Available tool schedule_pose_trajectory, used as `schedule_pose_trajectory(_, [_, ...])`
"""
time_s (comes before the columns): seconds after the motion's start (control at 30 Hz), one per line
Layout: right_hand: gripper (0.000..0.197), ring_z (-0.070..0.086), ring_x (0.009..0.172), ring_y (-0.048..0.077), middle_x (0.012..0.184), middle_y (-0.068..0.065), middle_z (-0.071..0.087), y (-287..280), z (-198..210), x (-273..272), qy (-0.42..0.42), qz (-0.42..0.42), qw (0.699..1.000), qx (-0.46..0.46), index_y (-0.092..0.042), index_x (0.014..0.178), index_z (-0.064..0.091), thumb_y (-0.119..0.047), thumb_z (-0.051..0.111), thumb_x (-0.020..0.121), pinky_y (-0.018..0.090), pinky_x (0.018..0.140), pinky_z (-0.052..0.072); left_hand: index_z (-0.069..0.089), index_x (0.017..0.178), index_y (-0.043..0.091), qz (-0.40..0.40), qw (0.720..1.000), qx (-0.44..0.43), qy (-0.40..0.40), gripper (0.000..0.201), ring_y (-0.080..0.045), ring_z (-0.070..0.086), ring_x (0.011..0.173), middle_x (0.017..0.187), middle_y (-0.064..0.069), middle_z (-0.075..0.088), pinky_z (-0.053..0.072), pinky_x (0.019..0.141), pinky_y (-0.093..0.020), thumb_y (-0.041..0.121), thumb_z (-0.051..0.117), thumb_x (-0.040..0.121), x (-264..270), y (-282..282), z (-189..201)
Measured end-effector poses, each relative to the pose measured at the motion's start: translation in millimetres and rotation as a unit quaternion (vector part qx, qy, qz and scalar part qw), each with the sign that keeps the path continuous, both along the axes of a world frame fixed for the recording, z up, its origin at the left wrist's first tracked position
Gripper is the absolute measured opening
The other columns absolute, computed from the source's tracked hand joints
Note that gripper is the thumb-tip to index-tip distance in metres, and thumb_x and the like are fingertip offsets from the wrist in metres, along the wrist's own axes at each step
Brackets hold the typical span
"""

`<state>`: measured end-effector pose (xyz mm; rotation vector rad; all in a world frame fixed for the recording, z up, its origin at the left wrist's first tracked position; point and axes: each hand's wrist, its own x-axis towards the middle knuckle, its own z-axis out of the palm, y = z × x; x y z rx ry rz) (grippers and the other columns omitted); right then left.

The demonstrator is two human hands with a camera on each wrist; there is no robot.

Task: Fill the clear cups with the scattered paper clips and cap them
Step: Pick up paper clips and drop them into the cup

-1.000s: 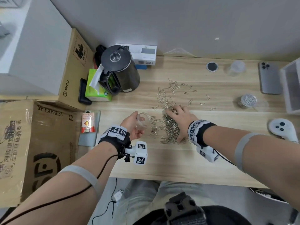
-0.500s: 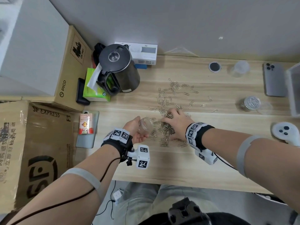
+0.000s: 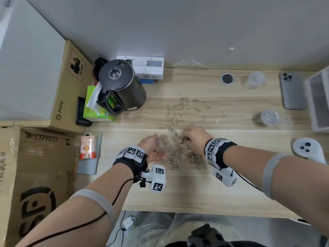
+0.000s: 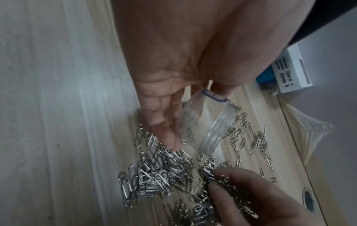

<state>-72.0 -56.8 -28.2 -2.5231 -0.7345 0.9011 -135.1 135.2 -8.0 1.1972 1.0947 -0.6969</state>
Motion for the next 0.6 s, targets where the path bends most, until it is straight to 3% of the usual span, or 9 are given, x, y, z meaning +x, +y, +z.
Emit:
schedule_pose_trajectory(0.17, [0.015, 0.066, 0.092, 0.016, 0.108, 0.0, 0.071, -4, 22, 15, 0.029, -0.084, 0.995, 0.047, -0.021, 0.102, 0.072, -0.017, 0.064, 0.09, 0.028, 0.087, 0.052, 0.059, 0.101, 0.008, -0.003, 1.0, 0.002, 0.002, 0.032, -0.039, 0.064, 0.086, 0.094, -0.022, 0.063, 0.056, 0.09, -0.051, 0.034, 0.042, 0.107, 13, -12, 4])
schedule_pose_trajectory(0.27, [0.016, 0.061, 0.09, 0.009, 0.112, -0.002, 0.069, 1, 36, 21, 0.054, -0.079, 0.993, 0.073, -0.024, 0.104, 0.072, -0.021, 0.069, 0.088, 0.023, 0.088, 0.048, 0.058, 0.107, 0.008, -0.008, 1.0, 0.002, 0.008, 0.031, -0.041, 0.066, 0.088, 0.099, -0.024, 0.064, 0.059, 0.081, -0.049, 0.035, 0.044, 0.106, 21, -21, 7])
schedule_pose_trajectory(0.37, [0.021, 0.064, 0.096, 0.014, 0.113, -0.003, 0.068, 11, 45, 17, 0.065, -0.058, 0.994, 0.072, -0.029, 0.104, 0.072, -0.023, 0.072, 0.084, 0.031, 0.091, 0.051, 0.061, 0.102, 0.009, -0.015, 1.0, 0.0, 0.004, 0.025, -0.038, 0.068, 0.089, 0.089, -0.02, 0.069, 0.058, 0.088, -0.052, 0.03, 0.049, 0.104, 25, -28, 7])
schedule_pose_trajectory(0.5, [0.021, 0.063, 0.081, 0.007, 0.104, -0.008, 0.069, 20, 48, 8, 0.076, -0.069, 0.991, 0.092, -0.028, 0.098, 0.072, -0.017, 0.07, 0.08, 0.024, 0.081, 0.052, 0.061, 0.105, 0.004, 0.001, 1.0, 0.0, -0.006, 0.034, -0.029, 0.068, 0.064, 0.066, -0.016, 0.07, 0.058, 0.087, -0.055, 0.032, 0.042, 0.107, 27, -33, 4])
schedule_pose_trajectory(0.53, [0.023, 0.061, 0.077, 0.005, 0.103, -0.007, 0.07, 20, 48, 7, 0.086, -0.074, 0.989, 0.098, -0.028, 0.098, 0.072, -0.013, 0.068, 0.08, 0.022, 0.08, 0.051, 0.06, 0.105, 0.004, 0.008, 1.0, -0.002, -0.004, 0.036, -0.028, 0.067, 0.061, 0.065, -0.016, 0.07, 0.058, 0.088, -0.055, 0.033, 0.039, 0.108, 27, -33, 3])
schedule_pose_trajectory(0.6, [0.032, 0.065, 0.084, 0.008, 0.104, -0.004, 0.071, 21, 47, 7, 0.105, -0.076, 0.986, 0.103, -0.028, 0.1, 0.071, -0.005, 0.061, 0.081, 0.025, 0.084, 0.054, 0.06, 0.104, 0.006, 0.024, 1.0, -0.011, 0.003, 0.038, -0.032, 0.069, 0.071, 0.079, -0.02, 0.072, 0.056, 0.091, -0.055, 0.036, 0.038, 0.108, 27, -32, 0])
